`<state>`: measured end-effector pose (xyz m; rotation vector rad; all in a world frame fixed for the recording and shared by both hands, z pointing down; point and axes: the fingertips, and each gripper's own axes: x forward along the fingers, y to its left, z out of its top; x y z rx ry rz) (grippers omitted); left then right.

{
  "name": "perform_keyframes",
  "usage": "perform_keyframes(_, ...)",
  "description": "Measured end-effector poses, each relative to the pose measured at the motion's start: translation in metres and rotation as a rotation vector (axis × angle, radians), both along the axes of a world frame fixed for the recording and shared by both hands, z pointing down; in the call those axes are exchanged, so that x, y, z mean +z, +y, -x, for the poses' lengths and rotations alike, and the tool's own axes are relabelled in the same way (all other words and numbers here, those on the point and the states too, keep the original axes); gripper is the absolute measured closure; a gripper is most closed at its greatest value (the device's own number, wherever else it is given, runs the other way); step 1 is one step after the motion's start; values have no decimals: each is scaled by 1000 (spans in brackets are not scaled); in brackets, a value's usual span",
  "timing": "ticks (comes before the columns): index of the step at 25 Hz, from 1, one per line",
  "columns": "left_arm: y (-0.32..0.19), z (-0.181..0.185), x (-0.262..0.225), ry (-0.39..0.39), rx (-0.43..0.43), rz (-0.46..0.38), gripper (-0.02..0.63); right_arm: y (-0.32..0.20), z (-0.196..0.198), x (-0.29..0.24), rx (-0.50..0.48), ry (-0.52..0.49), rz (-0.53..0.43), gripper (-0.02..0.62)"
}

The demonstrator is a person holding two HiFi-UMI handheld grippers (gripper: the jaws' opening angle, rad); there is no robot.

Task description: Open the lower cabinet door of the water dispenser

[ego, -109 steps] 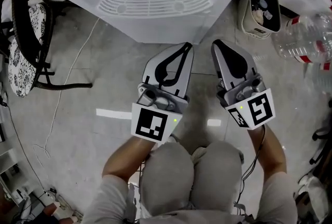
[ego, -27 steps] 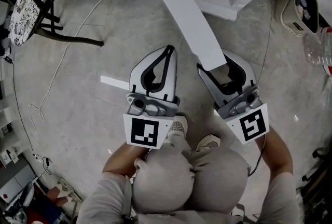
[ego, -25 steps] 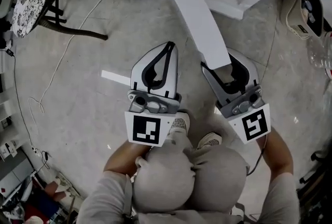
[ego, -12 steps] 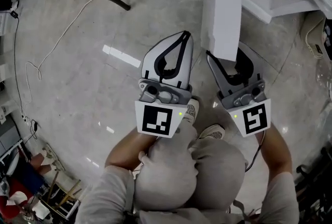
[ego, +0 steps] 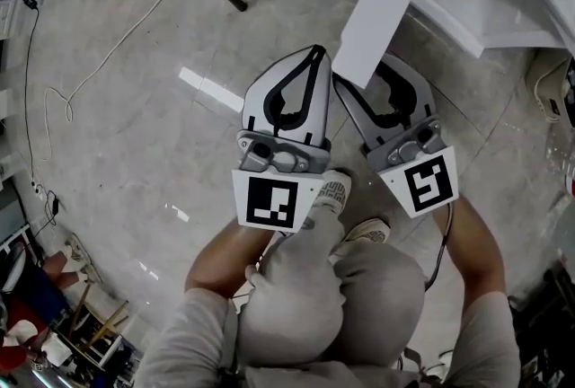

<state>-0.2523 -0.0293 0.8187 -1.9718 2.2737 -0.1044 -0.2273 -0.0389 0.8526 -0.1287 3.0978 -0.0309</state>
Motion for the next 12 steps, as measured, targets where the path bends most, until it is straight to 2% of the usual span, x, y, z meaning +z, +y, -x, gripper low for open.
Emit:
perform_keyframes(7,23,23,0,-10,-53,5,604,3,33,-2,-22,-24,-1,422)
perform_keyframes(12,39,25,-4,11,-76,-1,604,5,48,-3,-34,-33,-6,419)
